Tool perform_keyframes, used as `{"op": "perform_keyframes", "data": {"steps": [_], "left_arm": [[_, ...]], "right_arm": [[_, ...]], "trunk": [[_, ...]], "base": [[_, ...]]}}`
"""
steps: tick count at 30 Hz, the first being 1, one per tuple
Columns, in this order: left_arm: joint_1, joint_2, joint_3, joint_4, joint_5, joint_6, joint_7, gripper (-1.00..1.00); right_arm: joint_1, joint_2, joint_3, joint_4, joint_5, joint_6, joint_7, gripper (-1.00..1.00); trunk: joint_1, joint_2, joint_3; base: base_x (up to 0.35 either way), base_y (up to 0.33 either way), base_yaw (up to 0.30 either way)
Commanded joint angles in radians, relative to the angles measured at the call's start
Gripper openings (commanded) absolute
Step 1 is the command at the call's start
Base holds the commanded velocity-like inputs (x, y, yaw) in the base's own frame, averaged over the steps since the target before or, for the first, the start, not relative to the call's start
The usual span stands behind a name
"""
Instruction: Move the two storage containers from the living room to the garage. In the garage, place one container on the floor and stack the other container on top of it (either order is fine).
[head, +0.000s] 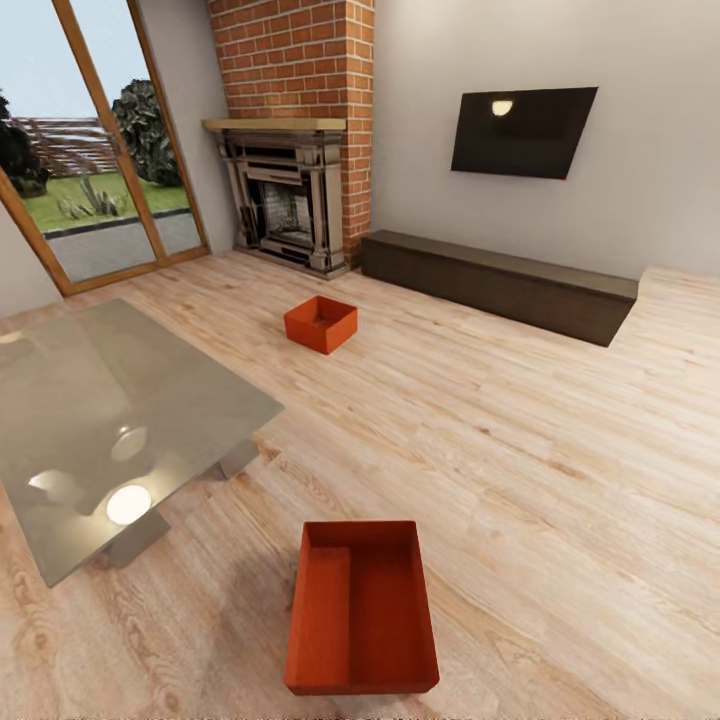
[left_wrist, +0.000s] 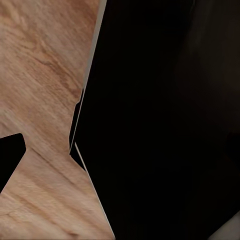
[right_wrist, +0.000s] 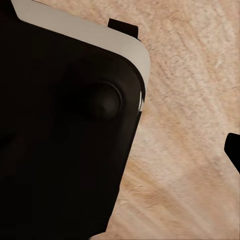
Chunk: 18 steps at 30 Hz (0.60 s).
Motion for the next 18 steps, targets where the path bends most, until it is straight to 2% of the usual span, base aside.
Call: {"op": "perform_keyframes", "data": {"steps": [1, 18], "left_arm": [[0.000, 0.000, 0.000, -0.001, 0.011, 0.002, 0.000, 1.00], [0.000, 0.000, 0.000, -0.001, 0.011, 0.002, 0.000, 1.00]], "right_arm": [[-0.001, 0.001, 0.009, 0.003, -0.007, -0.006, -0.001, 1.00], [-0.001, 0.000, 0.010, 0.003, -0.005, -0.006, -0.001, 1.00]], "trunk": [[0.000, 0.000, -0.002], [0.000, 0.000, -0.030]], "base": [[0.000, 0.000, 0.000], [0.000, 0.000, 0.000]]}}
